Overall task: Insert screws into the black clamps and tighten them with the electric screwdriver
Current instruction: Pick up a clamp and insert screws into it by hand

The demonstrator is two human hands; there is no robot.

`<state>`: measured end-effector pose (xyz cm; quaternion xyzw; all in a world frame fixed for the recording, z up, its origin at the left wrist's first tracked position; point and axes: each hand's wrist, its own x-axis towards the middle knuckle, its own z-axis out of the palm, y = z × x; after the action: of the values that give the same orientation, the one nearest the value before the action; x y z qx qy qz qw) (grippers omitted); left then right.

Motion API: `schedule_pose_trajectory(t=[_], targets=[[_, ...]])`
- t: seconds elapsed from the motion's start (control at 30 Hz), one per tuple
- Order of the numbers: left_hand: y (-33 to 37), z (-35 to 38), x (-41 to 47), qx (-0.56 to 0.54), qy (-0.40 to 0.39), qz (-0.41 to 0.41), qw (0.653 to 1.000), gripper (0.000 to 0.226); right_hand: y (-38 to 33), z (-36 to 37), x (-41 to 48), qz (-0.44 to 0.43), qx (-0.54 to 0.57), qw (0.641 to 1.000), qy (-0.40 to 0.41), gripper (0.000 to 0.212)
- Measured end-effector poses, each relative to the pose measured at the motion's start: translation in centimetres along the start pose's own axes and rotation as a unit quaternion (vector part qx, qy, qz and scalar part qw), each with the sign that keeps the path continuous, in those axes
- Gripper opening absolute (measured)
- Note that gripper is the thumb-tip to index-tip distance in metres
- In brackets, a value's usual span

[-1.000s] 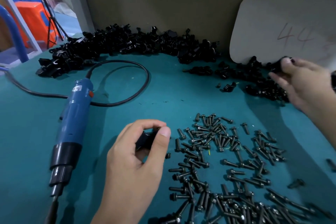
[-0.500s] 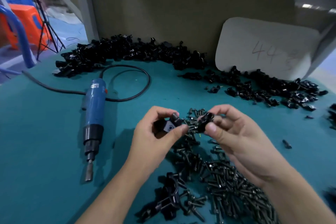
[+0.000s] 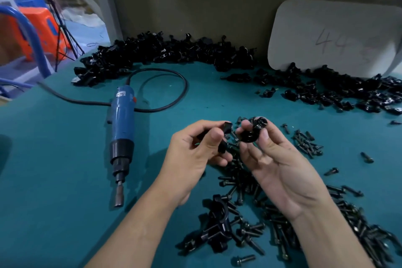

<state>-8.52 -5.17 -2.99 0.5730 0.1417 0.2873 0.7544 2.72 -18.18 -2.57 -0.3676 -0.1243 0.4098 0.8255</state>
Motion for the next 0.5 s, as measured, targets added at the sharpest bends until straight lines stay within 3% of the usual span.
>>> schedule_pose_trajectory(t=[0.13, 0.27, 0.5], targets=[[-0.46, -0.45, 0.36, -0.054, -0.027, -0.049, 0.997, 0.047, 0.06, -0.1, 0.03, 0.023, -0.002, 1.0, -0.011, 0.037], [-0.51, -0.53, 0.41, -0.05, -0.036, -0.043, 0.997, 0.05, -0.13, -0.1, -0.07, 0.023, -0.006, 0.999, -0.033, 0.044], [-0.44, -0.03, 0.39, -0.01, 0.0, -0.025, 1.0, 0.061, 0.23, 0.08, -0.07, 0.017, -0.015, 0.999, -0.033, 0.027]])
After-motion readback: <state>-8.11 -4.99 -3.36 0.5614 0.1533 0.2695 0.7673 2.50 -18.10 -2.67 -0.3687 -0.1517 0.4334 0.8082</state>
